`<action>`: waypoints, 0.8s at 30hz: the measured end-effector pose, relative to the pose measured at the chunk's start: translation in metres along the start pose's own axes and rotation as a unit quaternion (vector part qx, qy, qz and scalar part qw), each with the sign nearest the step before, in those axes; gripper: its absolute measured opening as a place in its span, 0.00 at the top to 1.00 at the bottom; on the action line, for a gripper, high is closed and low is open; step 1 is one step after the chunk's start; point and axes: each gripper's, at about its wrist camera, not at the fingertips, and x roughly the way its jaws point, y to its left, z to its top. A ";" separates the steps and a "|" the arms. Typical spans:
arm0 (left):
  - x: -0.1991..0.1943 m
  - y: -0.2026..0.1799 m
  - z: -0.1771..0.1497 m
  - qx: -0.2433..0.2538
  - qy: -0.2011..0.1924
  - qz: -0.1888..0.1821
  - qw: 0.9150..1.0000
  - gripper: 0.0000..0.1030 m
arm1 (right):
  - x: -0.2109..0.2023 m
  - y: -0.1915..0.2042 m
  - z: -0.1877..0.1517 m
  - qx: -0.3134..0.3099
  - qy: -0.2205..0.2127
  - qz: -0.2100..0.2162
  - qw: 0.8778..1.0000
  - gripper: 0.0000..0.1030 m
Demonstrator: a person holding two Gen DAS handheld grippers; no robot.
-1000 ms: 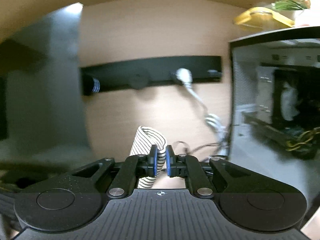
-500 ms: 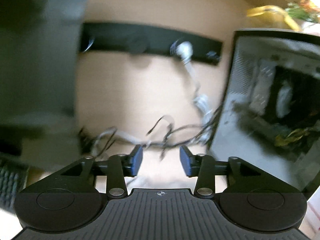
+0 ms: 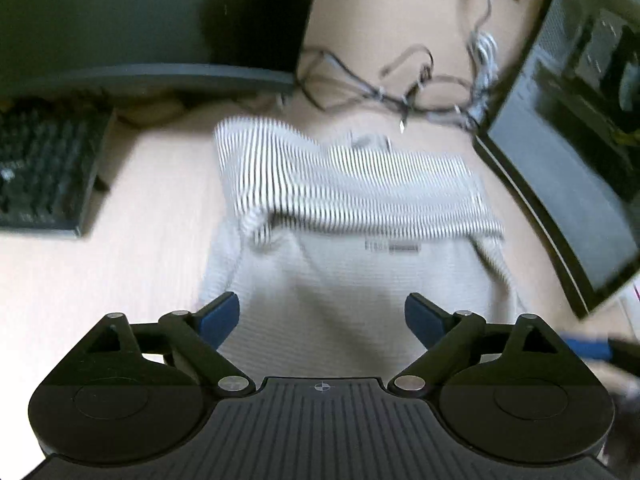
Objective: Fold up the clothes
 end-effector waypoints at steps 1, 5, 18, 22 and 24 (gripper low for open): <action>0.003 0.004 -0.003 -0.004 0.010 -0.007 1.000 0.09 | 0.000 0.004 0.002 0.002 -0.010 -0.010 1.000 0.00; 0.007 0.017 -0.013 -0.003 0.021 -0.028 0.999 0.08 | 0.001 0.013 0.017 -0.018 -0.050 -0.069 0.996 0.02; 0.009 0.008 -0.012 0.032 0.030 -0.028 0.999 0.02 | 0.080 -0.043 0.129 -0.079 -0.059 -0.179 0.979 0.48; 0.010 0.011 0.000 0.024 0.027 -0.011 0.999 0.02 | 0.119 -0.062 0.136 -0.070 -0.028 -0.173 0.982 0.48; 0.009 0.012 0.009 0.023 0.018 -0.002 1.000 0.02 | 0.130 -0.068 0.134 -0.055 -0.007 -0.154 0.986 0.58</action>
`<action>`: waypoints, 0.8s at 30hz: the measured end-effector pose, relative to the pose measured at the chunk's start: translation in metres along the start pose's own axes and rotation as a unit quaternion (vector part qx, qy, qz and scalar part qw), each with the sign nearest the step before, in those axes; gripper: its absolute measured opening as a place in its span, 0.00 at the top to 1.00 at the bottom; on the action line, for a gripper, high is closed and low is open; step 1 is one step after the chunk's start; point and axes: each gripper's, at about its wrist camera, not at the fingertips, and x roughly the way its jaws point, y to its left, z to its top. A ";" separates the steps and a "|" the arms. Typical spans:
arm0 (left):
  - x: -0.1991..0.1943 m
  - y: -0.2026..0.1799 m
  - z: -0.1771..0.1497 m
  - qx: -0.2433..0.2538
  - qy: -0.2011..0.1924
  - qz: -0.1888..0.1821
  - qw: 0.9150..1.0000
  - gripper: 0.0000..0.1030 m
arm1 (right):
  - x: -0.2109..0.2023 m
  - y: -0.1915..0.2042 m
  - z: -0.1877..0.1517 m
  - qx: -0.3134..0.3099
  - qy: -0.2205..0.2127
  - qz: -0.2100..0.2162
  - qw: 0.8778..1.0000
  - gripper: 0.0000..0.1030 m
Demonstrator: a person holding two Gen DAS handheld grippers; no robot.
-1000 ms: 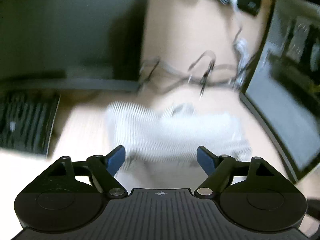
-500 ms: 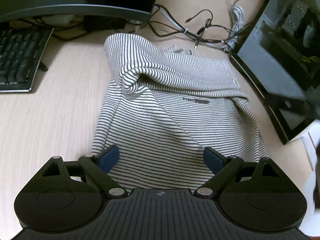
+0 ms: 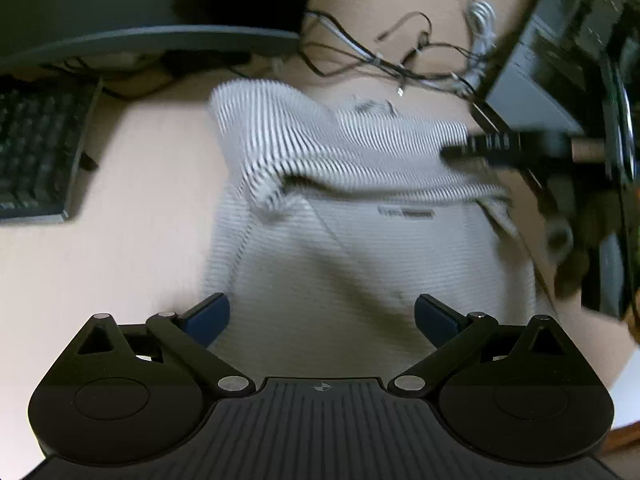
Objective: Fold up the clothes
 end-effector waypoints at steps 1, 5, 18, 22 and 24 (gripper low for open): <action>0.000 0.000 0.005 0.002 -0.005 0.003 1.000 0.02 | 0.000 0.002 -0.002 -0.004 -0.001 0.004 1.000 0.61; 0.001 -0.006 0.029 0.015 -0.028 0.005 0.999 0.02 | -0.021 0.003 0.005 -0.010 -0.031 0.033 0.999 0.84; 0.055 -0.035 0.071 0.052 -0.047 -0.011 0.998 0.02 | -0.018 -0.033 -0.012 0.024 -0.004 0.003 1.000 0.81; 0.068 -0.025 0.062 0.043 -0.036 -0.003 0.998 0.02 | -0.029 -0.039 -0.004 0.021 -0.010 -0.004 1.000 0.74; 0.067 -0.024 0.061 0.043 -0.036 -0.002 0.998 0.02 | -0.039 -0.041 0.001 0.016 -0.025 -0.023 0.999 0.67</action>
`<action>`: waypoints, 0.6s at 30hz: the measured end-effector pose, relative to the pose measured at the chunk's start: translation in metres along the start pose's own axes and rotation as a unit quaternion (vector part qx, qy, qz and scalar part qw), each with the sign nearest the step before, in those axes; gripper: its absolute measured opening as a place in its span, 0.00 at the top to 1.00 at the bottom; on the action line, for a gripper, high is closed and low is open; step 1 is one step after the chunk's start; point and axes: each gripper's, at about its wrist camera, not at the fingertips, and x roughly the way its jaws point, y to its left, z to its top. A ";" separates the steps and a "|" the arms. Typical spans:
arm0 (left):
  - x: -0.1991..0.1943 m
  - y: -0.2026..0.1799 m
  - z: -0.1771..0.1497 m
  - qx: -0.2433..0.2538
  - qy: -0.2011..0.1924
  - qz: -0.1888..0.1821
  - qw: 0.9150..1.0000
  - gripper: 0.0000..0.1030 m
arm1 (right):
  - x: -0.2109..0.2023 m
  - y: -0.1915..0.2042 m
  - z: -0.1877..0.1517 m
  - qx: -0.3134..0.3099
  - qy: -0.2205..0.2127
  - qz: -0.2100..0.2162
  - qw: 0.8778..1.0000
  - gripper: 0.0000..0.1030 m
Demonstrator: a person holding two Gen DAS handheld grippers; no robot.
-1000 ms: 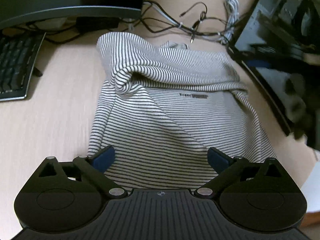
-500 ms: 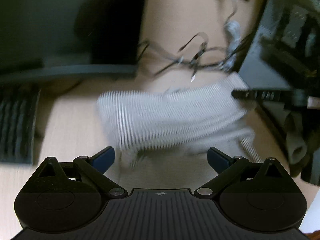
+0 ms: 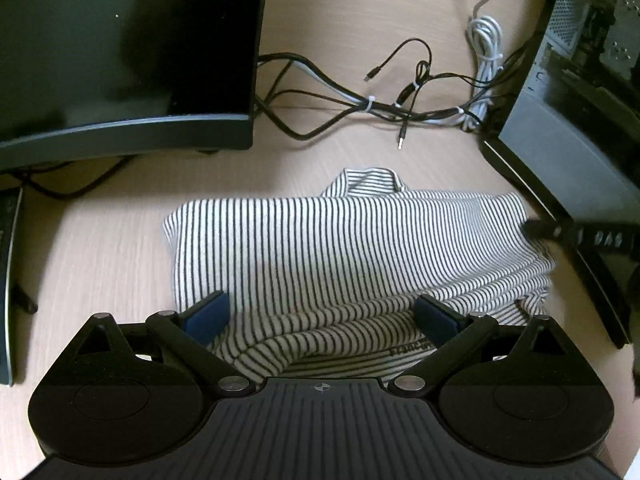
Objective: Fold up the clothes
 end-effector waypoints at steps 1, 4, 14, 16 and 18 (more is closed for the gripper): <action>0.000 0.001 0.000 0.000 0.000 0.000 1.000 0.02 | -0.005 0.003 0.003 -0.010 -0.013 -0.007 1.000 0.64; 0.000 0.001 -0.002 0.006 0.000 0.005 1.000 0.02 | -0.013 0.017 0.010 -0.035 -0.038 0.004 0.999 0.61; 0.007 0.012 0.002 -0.014 0.005 0.009 1.000 0.00 | 0.037 0.051 -0.008 -0.076 0.029 0.039 0.996 0.60; 0.011 0.014 0.004 -0.015 0.004 0.014 1.000 0.00 | 0.043 0.051 -0.001 -0.069 0.036 0.048 0.996 0.60; 0.014 0.014 0.005 -0.016 0.004 0.018 1.000 0.00 | 0.049 0.051 0.002 -0.074 0.033 0.052 0.995 0.60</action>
